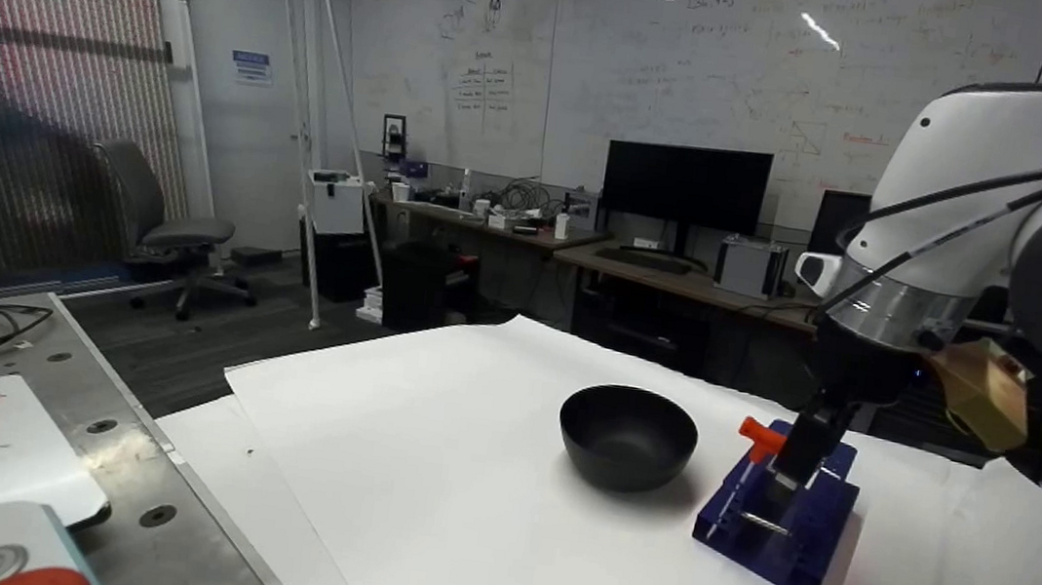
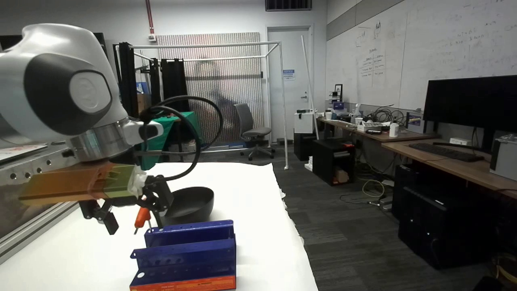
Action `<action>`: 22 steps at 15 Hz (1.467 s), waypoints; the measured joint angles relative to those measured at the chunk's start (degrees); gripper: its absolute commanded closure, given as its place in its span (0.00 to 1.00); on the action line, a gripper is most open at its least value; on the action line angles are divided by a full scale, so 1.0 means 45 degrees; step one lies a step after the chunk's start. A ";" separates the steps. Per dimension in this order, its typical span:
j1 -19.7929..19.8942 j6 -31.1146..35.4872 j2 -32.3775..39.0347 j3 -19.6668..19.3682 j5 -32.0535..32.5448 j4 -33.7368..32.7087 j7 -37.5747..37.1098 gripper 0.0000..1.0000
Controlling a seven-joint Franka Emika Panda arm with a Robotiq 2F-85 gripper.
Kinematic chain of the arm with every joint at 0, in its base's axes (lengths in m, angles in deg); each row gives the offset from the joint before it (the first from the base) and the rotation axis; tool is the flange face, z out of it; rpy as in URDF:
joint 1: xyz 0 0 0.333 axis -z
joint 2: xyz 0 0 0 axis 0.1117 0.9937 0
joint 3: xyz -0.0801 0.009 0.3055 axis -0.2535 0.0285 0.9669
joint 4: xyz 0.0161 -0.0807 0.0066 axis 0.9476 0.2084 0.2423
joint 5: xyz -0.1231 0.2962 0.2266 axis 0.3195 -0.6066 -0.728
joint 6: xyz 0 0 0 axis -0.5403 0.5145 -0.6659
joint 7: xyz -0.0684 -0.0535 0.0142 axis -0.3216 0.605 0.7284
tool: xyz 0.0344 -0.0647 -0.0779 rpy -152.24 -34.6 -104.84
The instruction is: Put the orange object in the black bowl
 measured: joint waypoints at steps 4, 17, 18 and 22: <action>0.0009 -0.0067 0.0520 0.0013 0.0646 -0.0744 -0.0724 0.44; 0.0034 -0.2251 0.0471 -0.0098 0.1732 -0.2038 -0.1965 0.87; 0.0022 -0.2269 0.0168 -0.0110 0.1487 -0.2001 -0.1899 0.87; 0.0018 -0.2274 -0.1411 -0.0334 0.0267 -0.1776 -0.1547 0.87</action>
